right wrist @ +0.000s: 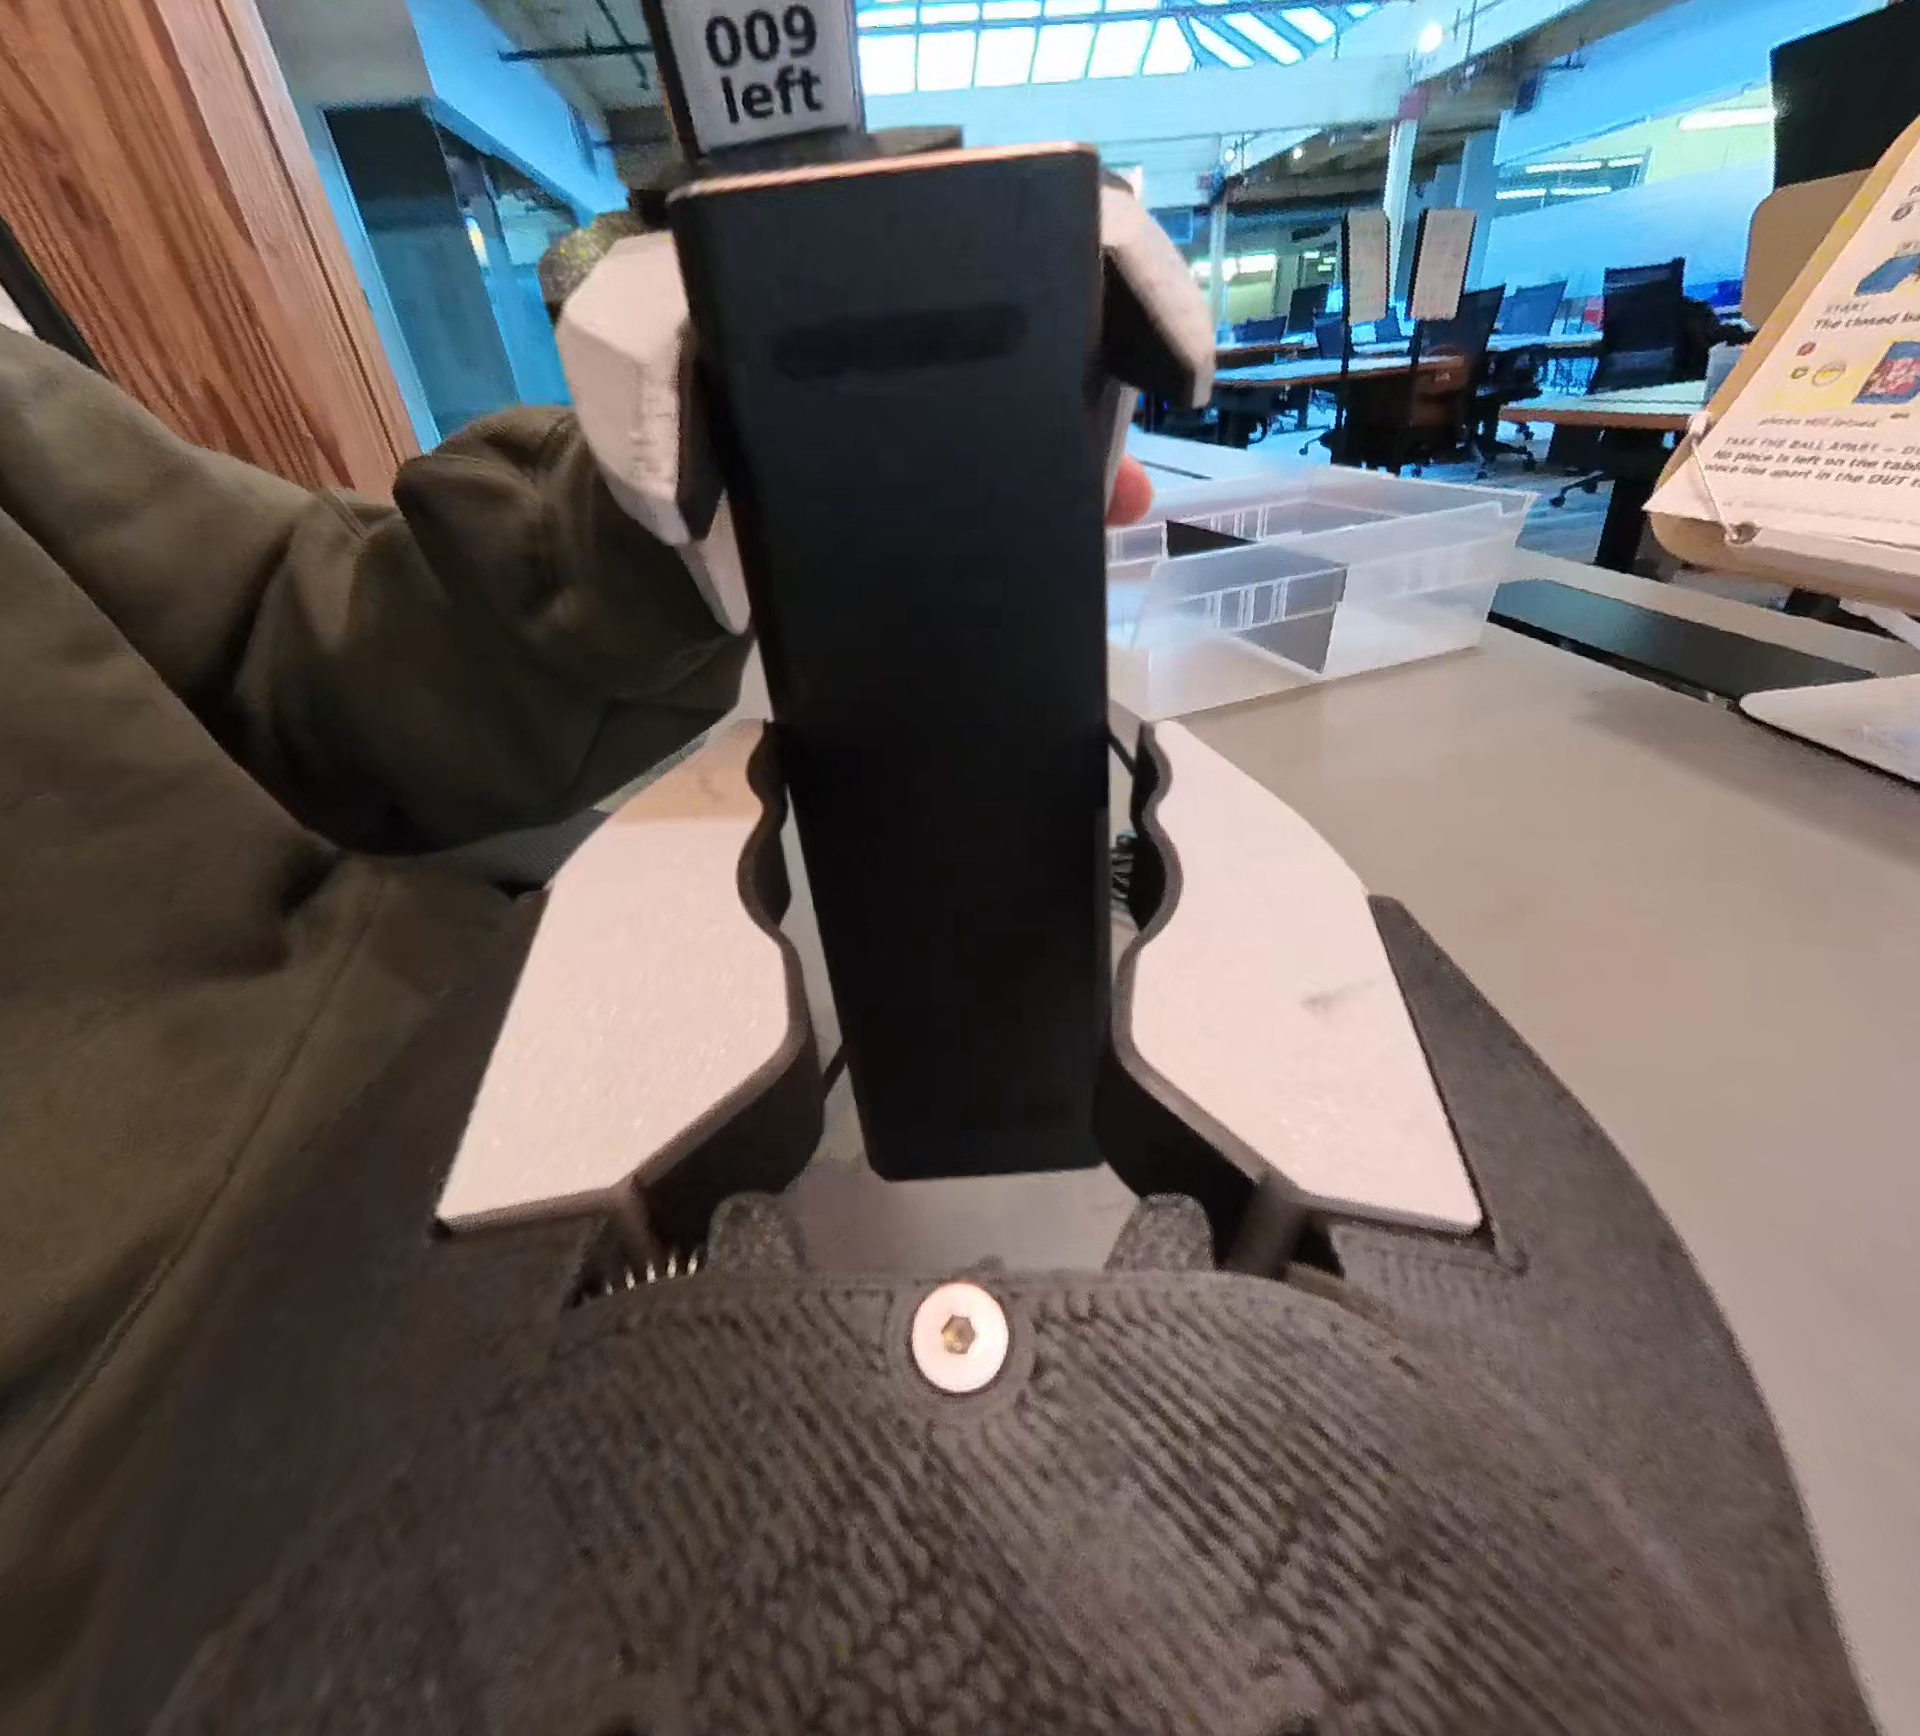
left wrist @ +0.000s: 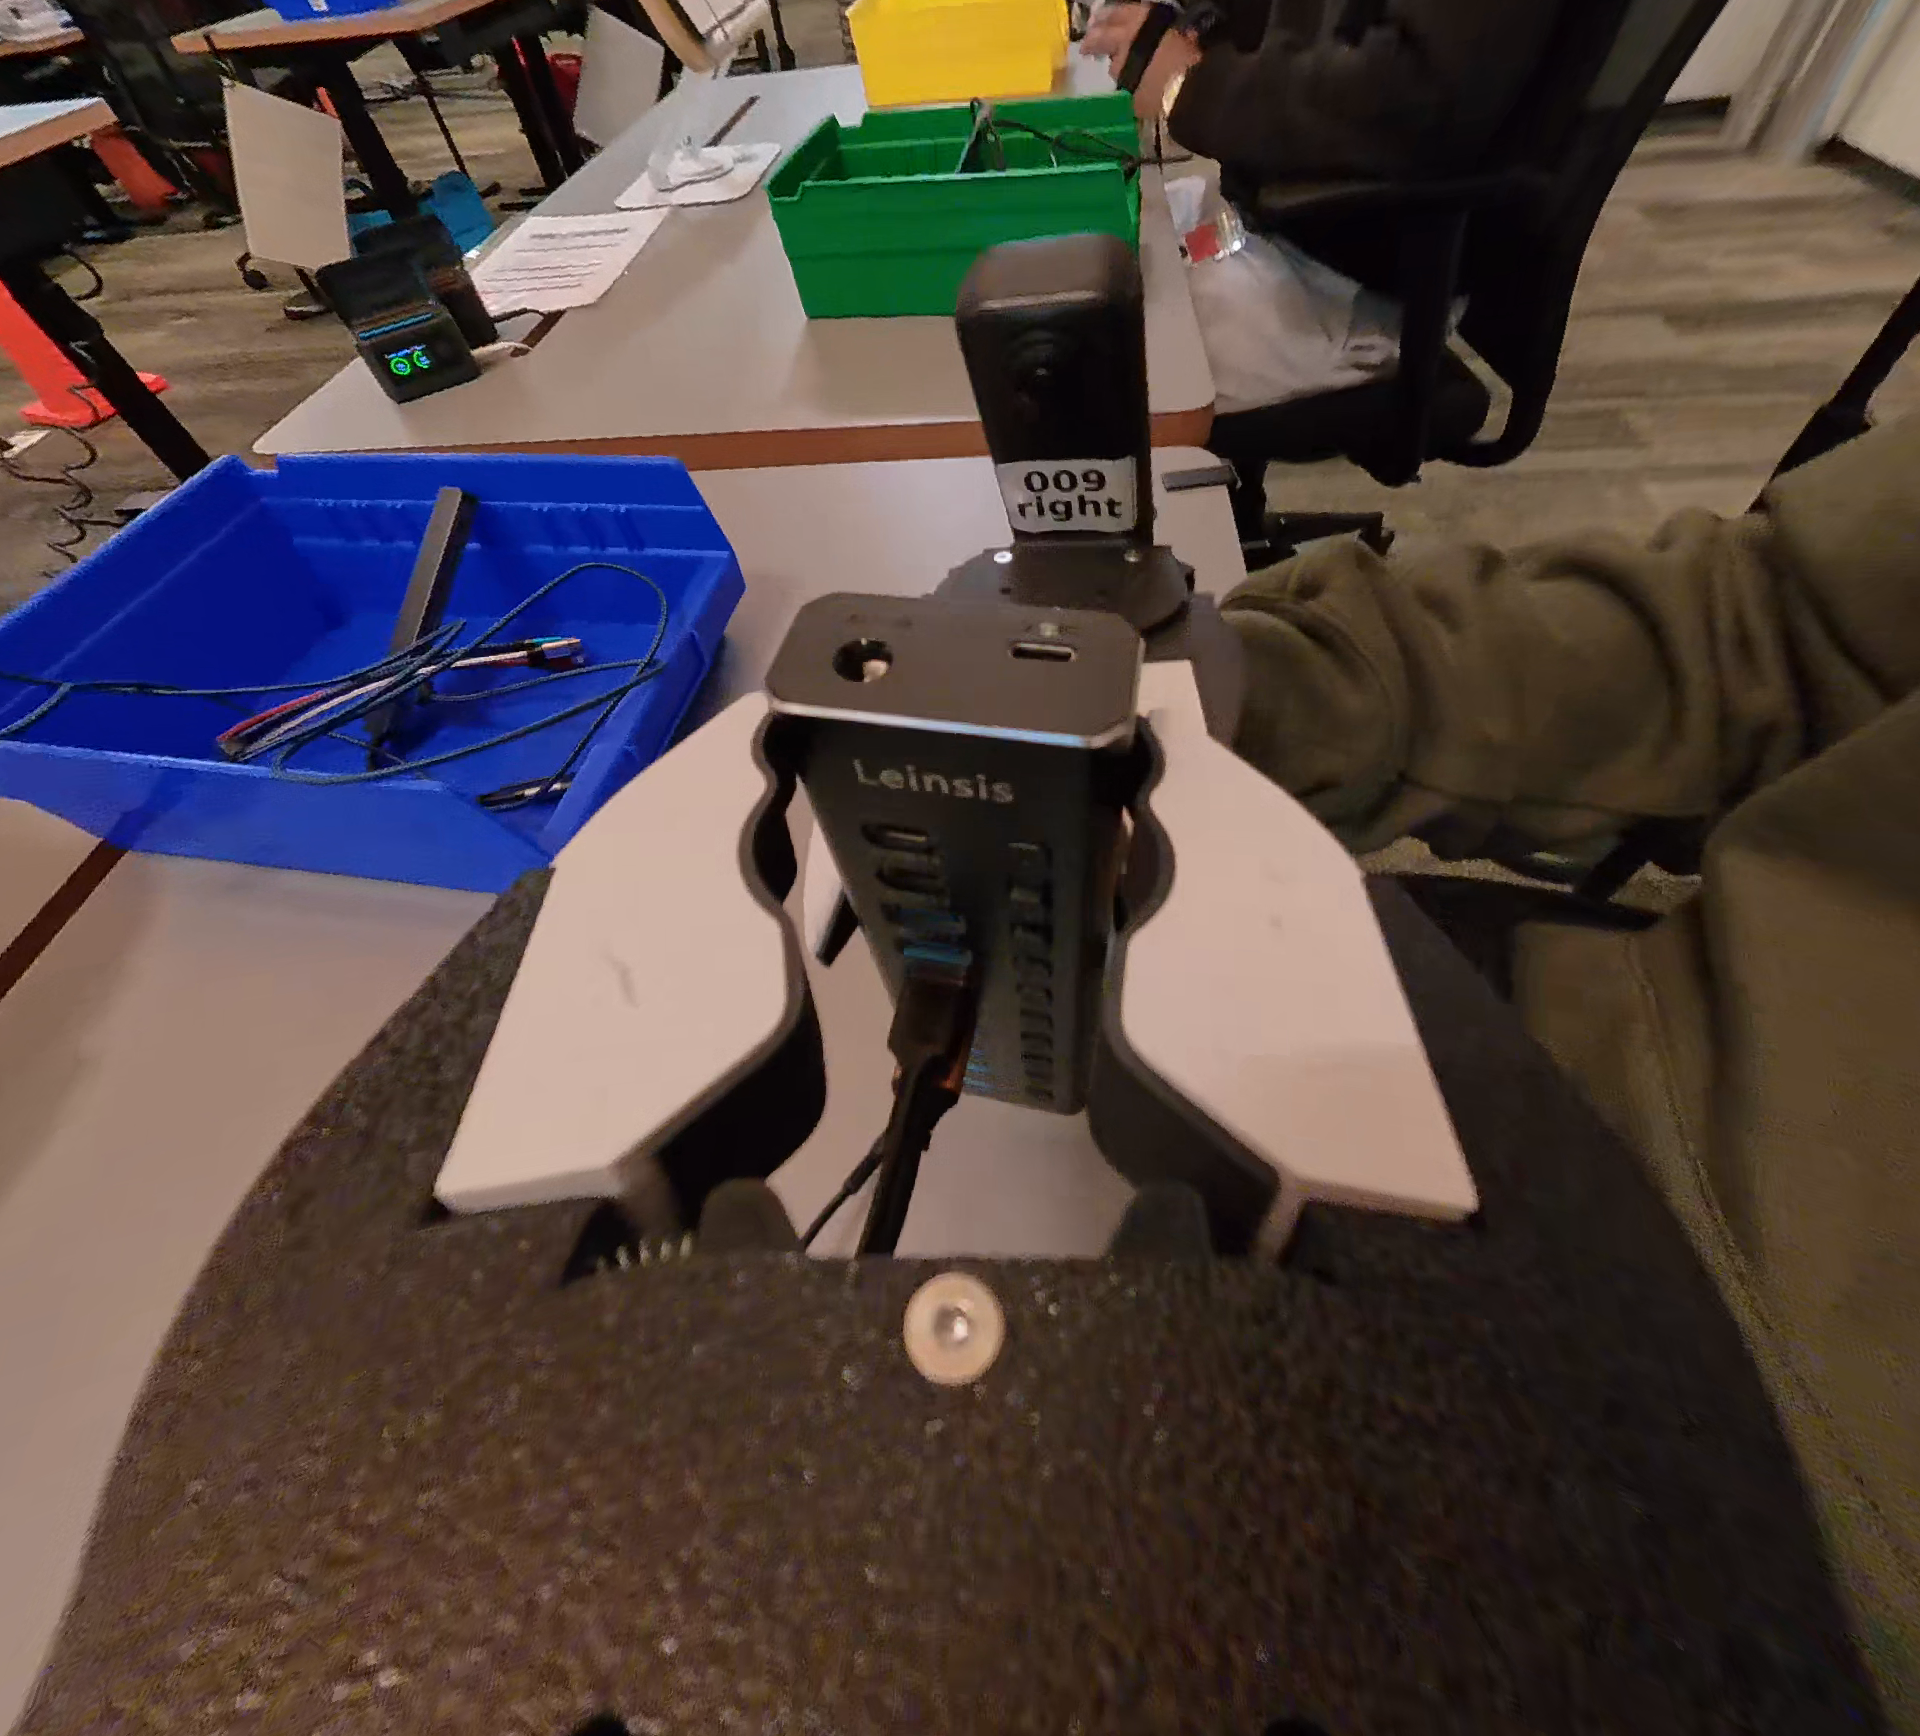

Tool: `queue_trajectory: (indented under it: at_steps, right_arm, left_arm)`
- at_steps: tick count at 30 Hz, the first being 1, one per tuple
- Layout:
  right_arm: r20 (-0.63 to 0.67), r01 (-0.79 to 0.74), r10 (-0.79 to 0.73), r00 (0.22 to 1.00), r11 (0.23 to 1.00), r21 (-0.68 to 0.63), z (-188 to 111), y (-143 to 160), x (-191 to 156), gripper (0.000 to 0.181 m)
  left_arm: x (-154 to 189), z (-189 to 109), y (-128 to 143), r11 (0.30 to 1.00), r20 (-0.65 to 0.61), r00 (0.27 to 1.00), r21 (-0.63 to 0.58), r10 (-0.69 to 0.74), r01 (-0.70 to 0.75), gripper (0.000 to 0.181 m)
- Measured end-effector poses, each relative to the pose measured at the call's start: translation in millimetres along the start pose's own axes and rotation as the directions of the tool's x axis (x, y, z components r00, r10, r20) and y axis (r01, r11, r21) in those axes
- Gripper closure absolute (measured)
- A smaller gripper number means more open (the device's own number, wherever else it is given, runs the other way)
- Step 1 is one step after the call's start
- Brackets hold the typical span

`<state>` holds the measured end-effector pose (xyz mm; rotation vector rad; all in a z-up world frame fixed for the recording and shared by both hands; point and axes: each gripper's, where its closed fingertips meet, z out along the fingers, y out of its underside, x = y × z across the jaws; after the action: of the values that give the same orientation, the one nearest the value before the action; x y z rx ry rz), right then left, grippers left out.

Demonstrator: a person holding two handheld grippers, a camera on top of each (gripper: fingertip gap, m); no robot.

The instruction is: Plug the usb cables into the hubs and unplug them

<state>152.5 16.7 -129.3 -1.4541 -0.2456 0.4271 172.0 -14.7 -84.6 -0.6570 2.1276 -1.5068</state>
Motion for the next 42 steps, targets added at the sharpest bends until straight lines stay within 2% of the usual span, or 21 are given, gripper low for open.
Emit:
queue_trajectory:
  at_steps: [8, 16, 22, 31, 36, 42]
  right_arm:
    - [-0.066, 0.021, -0.020, 0.998, 1.000, 0.013, 4, -7, 3, 0.121]
    - [-0.074, 0.036, -0.037, 0.997, 0.999, -0.018, 10, -1, 3, 0.122]
    - [-0.096, -0.008, 0.012, 0.995, 0.999, 0.040, 10, -9, 6, 0.120]
    - [-0.084, 0.008, -0.007, 0.996, 1.000, 0.008, 14, -2, 3, 0.120]
    - [-0.094, 0.065, -0.068, 0.993, 0.997, -0.030, 17, 1, 1, 0.121]
    - [-0.132, 0.061, -0.065, 0.989, 0.997, -0.038, 16, 3, 8, 0.121]
  left_arm:
    - [-4, -3, -4, 1.000, 0.012, 1.000, 0.027, 0.006, -0.006, 0.121]
    - [-3, -7, 1, 1.000, -0.008, 1.000, 0.002, 0.016, -0.016, 0.121]
    - [-7, -7, -3, 1.000, 0.016, 1.000, 0.024, 0.019, -0.019, 0.121]
    - [-1, -5, 3, 0.998, -0.047, 0.997, -0.016, 0.054, -0.054, 0.121]
    - [3, -6, 5, 0.997, -0.093, 0.992, -0.003, 0.079, -0.080, 0.121]
    - [-1, -13, 2, 0.999, -0.062, 0.997, -0.002, 0.053, -0.053, 0.115]
